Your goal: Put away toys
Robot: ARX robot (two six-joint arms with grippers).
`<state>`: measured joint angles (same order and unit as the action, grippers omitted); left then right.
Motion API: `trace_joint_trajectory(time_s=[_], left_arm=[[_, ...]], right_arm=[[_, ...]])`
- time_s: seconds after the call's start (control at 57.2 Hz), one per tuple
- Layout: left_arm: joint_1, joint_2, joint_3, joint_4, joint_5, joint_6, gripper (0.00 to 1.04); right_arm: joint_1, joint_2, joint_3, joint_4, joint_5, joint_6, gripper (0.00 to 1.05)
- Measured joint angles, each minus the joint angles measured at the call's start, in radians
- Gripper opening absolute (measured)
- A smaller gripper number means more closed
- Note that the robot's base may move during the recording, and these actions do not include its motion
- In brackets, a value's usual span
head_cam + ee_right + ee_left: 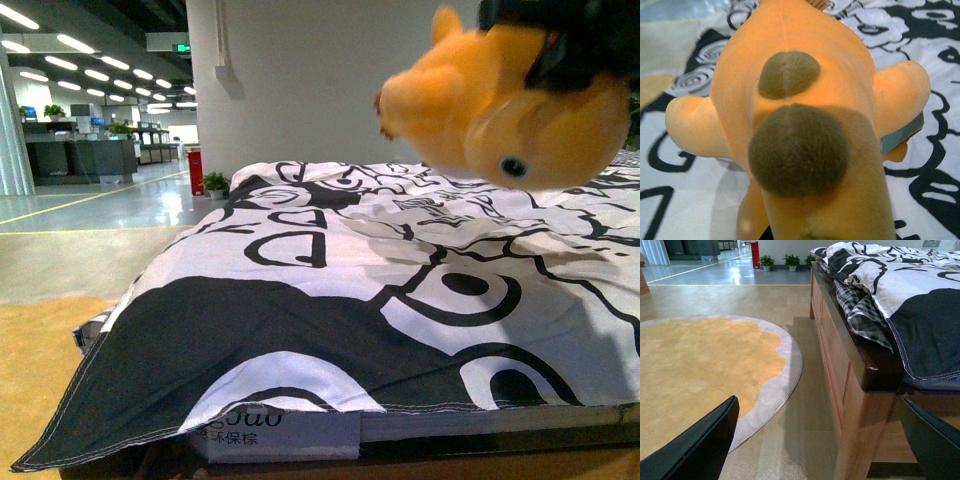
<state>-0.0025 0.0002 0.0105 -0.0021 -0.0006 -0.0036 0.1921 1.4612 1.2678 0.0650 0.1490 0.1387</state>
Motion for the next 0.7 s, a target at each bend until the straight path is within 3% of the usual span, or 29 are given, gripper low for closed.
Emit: trace_joint_trajectory(time_s=[0.367, 0.542, 0.7], left_arm=[[0.0, 0.0, 0.0, 0.0, 0.0, 0.0, 0.98], [0.0, 0.0, 0.0, 0.0, 0.0, 0.0, 0.98], [0.0, 0.0, 0.0, 0.0, 0.0, 0.0, 0.98]], right_arm=[[-0.203, -0.397, -0.328, 0.101, -0.317, 0.139, 0.07], [-0.246, -0.596, -0.504, 0.113, -0.374, 0.218, 0.07], [-0.343, -0.806, -0.631, 0.111, -0.397, 0.321, 0.07]])
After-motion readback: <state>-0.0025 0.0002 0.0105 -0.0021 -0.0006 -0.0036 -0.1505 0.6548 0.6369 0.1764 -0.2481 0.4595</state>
